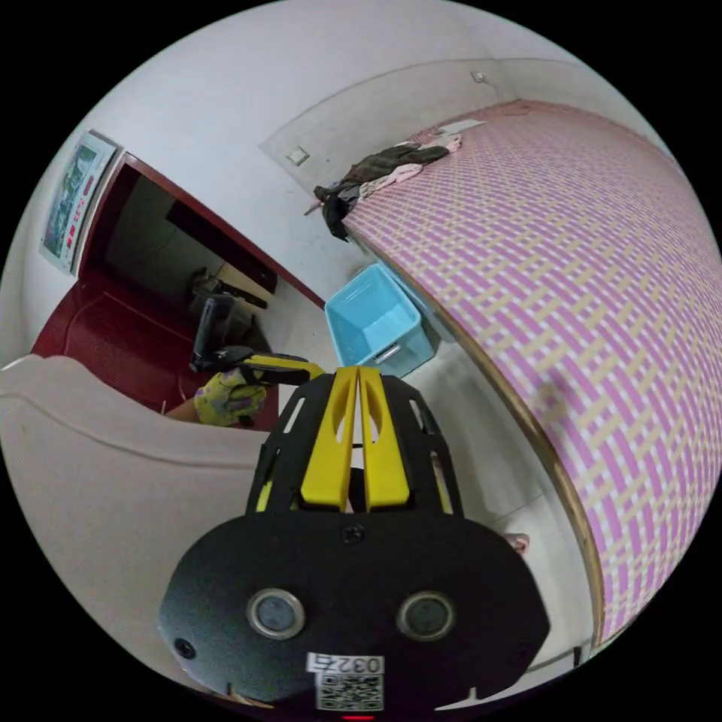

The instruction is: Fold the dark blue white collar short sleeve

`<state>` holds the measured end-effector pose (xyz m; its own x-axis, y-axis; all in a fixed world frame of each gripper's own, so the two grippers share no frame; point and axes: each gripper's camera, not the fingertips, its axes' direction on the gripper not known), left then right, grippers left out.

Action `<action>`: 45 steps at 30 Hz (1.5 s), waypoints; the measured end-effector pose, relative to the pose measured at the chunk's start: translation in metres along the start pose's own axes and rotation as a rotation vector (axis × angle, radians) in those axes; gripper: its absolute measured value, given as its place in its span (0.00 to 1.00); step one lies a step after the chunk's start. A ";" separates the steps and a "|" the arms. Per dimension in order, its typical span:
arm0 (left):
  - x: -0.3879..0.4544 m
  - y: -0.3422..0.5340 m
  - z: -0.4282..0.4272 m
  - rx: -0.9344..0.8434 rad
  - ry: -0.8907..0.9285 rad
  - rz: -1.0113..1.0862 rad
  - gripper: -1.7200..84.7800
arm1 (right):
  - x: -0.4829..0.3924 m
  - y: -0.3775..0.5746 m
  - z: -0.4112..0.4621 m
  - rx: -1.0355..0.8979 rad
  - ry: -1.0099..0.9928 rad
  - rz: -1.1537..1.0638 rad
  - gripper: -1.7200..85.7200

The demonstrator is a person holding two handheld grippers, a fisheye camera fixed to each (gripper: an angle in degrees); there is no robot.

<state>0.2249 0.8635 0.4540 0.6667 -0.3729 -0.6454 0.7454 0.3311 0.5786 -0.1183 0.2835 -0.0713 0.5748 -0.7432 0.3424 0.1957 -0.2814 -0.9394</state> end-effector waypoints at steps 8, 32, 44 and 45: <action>-0.131 0.025 0.001 0.109 0.006 -0.147 0.01 | -0.002 -0.114 0.047 -0.084 -0.015 0.002 0.01; -0.467 -0.116 -0.060 0.662 -0.102 -0.541 0.08 | 0.102 -0.415 0.095 -0.019 -0.019 0.005 0.01; -0.702 -0.251 -0.188 0.734 -0.495 -0.719 0.19 | 0.100 -0.465 0.102 0.018 0.125 0.284 0.01; -0.719 -0.268 -0.184 0.678 -0.509 -0.707 0.18 | 0.096 -0.469 0.102 0.024 0.141 0.284 0.01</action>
<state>-0.4538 1.2022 0.6707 -0.1048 -0.6557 -0.7477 0.6986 -0.5836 0.4139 -0.0739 0.4057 0.4009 0.4932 -0.8676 0.0640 0.0628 -0.0378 -0.9973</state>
